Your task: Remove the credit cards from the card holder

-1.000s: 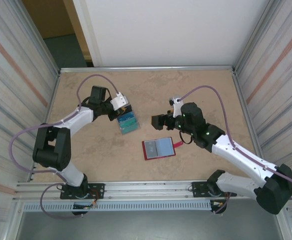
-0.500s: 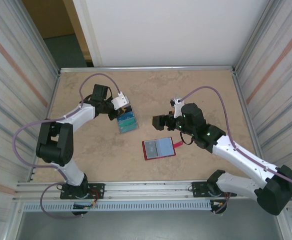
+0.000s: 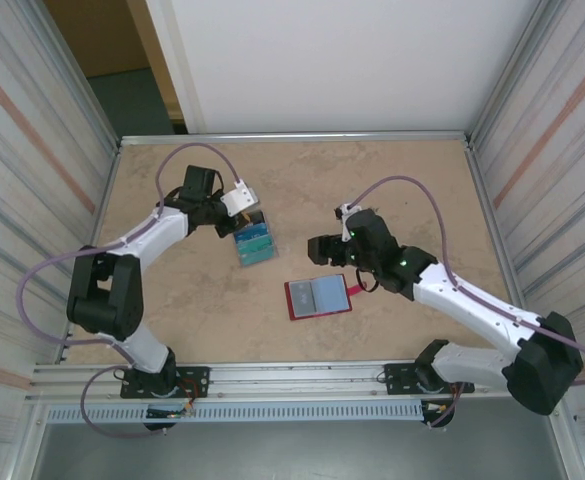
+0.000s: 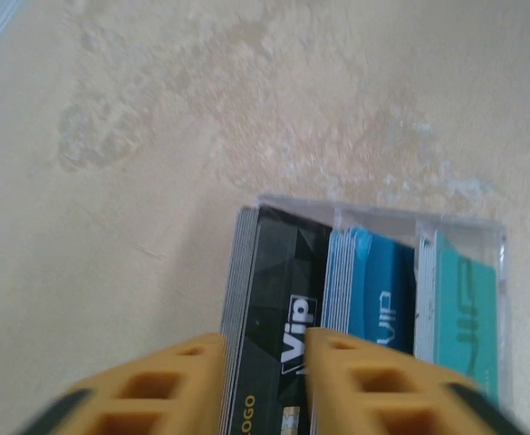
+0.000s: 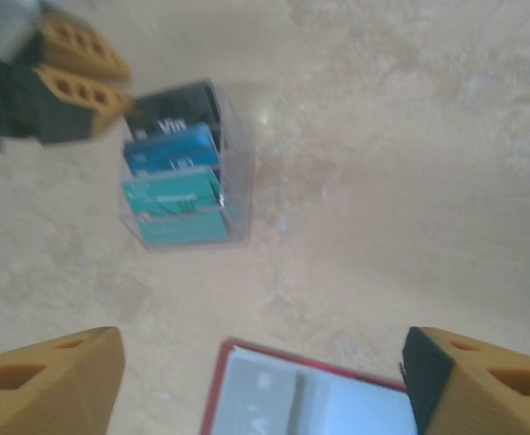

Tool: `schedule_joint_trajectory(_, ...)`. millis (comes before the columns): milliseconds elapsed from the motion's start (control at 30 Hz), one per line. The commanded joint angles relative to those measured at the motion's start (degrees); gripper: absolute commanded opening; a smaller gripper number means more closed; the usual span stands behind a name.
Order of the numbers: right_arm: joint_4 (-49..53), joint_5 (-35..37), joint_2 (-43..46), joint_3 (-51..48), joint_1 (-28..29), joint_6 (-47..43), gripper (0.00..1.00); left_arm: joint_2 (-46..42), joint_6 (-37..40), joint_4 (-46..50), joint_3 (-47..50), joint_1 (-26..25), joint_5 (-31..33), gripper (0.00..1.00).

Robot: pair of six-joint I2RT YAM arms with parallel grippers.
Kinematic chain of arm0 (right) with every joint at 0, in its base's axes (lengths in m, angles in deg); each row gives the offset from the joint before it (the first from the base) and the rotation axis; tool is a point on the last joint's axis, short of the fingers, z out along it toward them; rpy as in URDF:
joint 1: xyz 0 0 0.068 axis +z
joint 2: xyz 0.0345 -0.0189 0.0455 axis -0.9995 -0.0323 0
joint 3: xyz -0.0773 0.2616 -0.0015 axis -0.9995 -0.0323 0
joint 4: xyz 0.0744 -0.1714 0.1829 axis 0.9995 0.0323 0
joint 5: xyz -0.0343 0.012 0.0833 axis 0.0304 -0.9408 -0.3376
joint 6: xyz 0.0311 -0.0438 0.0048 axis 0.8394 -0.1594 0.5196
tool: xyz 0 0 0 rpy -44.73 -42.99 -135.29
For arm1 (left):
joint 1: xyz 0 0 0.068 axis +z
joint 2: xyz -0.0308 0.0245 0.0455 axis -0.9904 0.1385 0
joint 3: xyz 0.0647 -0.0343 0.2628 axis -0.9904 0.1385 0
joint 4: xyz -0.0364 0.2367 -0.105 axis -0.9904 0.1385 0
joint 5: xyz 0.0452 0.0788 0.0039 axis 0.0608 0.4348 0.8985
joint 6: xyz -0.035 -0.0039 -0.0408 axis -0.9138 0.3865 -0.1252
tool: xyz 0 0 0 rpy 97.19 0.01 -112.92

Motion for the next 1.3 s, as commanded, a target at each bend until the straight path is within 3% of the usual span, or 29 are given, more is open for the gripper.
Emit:
schedule_joint_trajectory(0,7.7,5.4,-3.3,3.4,3.1,3.8,0.68,-7.1,-4.7,-2.6,2.4,-1.0,0.5,0.55)
schedule_joint_trajectory(167,13.4,7.0,-10.2,6.1,7.6,8.1,0.51,-17.1,-12.2,-11.9,11.8,-2.9,6.6,0.95)
schedule_joint_trajectory(200,13.5,6.5,-11.0,6.2,8.2,8.6,0.49,-18.8,-14.3,-13.4,13.5,-3.4,8.8,0.98)
schedule_joint_trajectory(433,13.3,1.8,-17.7,7.5,11.3,11.7,0.34,-31.6,-32.6,-16.8,23.3,-5.7,26.2,0.99)
schedule_joint_trajectory(567,13.6,-0.1,-21.6,8.6,13.0,11.9,0.30,-38.8,-39.8,-16.6,28.1,-5.7,28.2,0.99)
schedule_joint_trajectory(733,14.7,-0.1,-26.3,10.7,15.4,11.4,0.35,-43.3,-44.4,-15.9,31.0,-5.6,30.4,0.99)
schedule_joint_trajectory(1033,18.5,2.6,-31.0,14.1,17.6,10.6,0.46,-41.8,-46.8,-14.6,30.9,-5.6,30.7,0.99)
schedule_joint_trajectory(1267,19.4,4.2,-32.4,13.6,17.9,11.6,0.44,-39.9,-47.8,-15.4,30.7,-5.6,30.3,0.99)
